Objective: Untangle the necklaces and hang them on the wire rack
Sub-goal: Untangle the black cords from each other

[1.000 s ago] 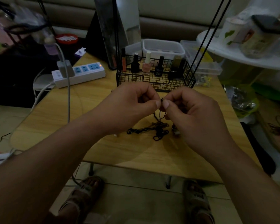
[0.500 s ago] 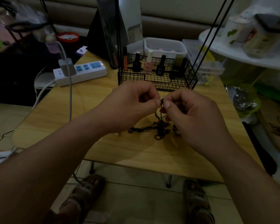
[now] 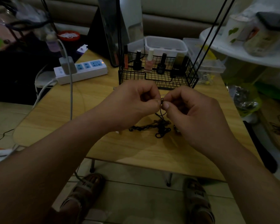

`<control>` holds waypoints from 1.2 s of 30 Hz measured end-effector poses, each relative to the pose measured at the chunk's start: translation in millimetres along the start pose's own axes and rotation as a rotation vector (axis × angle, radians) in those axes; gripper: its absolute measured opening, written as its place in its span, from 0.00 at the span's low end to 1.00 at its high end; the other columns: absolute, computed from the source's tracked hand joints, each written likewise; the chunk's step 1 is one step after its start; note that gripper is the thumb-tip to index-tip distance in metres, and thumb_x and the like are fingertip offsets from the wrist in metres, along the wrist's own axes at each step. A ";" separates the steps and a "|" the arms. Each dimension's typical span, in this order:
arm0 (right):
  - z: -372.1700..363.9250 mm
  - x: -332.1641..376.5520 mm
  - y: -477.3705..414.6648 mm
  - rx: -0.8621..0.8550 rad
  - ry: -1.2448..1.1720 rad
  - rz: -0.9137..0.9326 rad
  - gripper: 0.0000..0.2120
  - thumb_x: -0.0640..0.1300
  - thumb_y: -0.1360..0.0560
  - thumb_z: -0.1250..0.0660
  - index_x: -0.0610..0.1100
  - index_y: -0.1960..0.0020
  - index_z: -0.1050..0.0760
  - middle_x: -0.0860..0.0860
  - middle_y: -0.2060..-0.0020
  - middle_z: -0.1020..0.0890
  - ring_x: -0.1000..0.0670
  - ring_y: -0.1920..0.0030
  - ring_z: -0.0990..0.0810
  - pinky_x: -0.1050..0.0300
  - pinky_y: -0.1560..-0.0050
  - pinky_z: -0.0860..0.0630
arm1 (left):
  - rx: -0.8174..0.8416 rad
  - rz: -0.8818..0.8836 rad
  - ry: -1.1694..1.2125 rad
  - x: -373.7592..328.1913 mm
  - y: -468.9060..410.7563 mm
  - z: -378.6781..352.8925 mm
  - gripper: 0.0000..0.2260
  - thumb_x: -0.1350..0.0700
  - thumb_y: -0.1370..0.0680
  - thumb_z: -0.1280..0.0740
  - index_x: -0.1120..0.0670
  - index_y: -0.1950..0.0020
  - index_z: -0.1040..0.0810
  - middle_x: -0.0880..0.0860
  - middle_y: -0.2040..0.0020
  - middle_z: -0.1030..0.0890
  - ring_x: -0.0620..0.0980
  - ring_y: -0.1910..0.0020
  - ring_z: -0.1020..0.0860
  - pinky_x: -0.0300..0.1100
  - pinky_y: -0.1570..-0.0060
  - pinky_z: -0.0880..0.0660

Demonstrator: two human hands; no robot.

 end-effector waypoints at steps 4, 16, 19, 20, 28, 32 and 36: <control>1.1 10.6 0.6 -0.003 0.235 0.122 0.02 0.46 0.21 0.30 0.52 0.49 0.20 0.58 0.60 0.19 0.57 0.61 0.20 0.49 0.62 0.21 | 0.003 0.011 -0.023 2.0 -0.4 -2.6 0.03 0.59 0.22 0.28 0.54 0.55 0.19 0.57 0.61 0.19 0.44 0.67 0.27 0.38 0.69 0.30; 2.4 -2.1 -2.3 -0.041 -0.091 -0.068 0.05 0.40 0.23 0.28 0.49 0.56 0.20 0.52 0.65 0.18 0.56 0.68 0.21 0.59 0.70 0.24 | 0.044 0.089 0.156 8.0 -2.6 -4.6 0.04 0.62 0.22 0.30 0.54 0.56 0.19 0.51 0.63 0.21 0.47 0.63 0.24 0.44 0.59 0.24; 1.6 -11.7 -2.8 -0.033 -0.284 -0.185 0.04 0.38 0.22 0.29 0.45 0.54 0.19 0.46 0.62 0.15 0.50 0.64 0.16 0.48 0.62 0.19 | 0.057 0.118 0.254 8.3 -2.5 -6.2 0.07 0.64 0.21 0.32 0.54 0.56 0.19 0.50 0.64 0.21 0.48 0.62 0.23 0.41 0.58 0.23; 0.8 -13.4 -2.8 -0.019 -0.304 -0.198 0.04 0.38 0.21 0.29 0.44 0.54 0.18 0.46 0.61 0.14 0.51 0.63 0.16 0.47 0.59 0.18 | 0.061 0.126 0.260 9.1 -2.5 -6.9 0.07 0.64 0.21 0.33 0.54 0.56 0.20 0.49 0.64 0.21 0.47 0.62 0.23 0.40 0.58 0.23; -5.6 5.2 2.0 0.062 0.230 0.070 0.03 0.47 0.21 0.29 0.53 0.48 0.19 0.59 0.59 0.18 0.58 0.60 0.20 0.51 0.61 0.20 | 0.058 0.116 0.071 13.1 -0.7 -6.3 0.02 0.61 0.23 0.29 0.55 0.56 0.18 0.48 0.66 0.22 0.43 0.68 0.28 0.41 0.66 0.29; -9.4 11.6 0.5 0.058 0.323 0.135 0.01 0.47 0.22 0.30 0.53 0.52 0.21 0.57 0.61 0.19 0.56 0.62 0.22 0.48 0.62 0.22 | 0.040 0.088 -0.022 11.1 -0.3 -6.3 0.02 0.60 0.22 0.29 0.55 0.55 0.19 0.43 0.72 0.24 0.38 0.75 0.30 0.32 0.75 0.34; -9.6 5.3 -0.2 0.049 0.257 0.083 0.02 0.48 0.23 0.30 0.52 0.54 0.22 0.57 0.62 0.19 0.56 0.61 0.22 0.48 0.62 0.22 | 0.039 0.043 -0.103 9.0 -0.8 -8.0 0.03 0.57 0.22 0.28 0.52 0.56 0.18 0.44 0.71 0.23 0.39 0.74 0.28 0.32 0.73 0.33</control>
Point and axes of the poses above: each hand's wrist, its own y-axis away from the middle knuckle, its own z-axis out of the back of the hand, x = y × z, the point moved 10 cm from there along -y, towards the middle knuckle
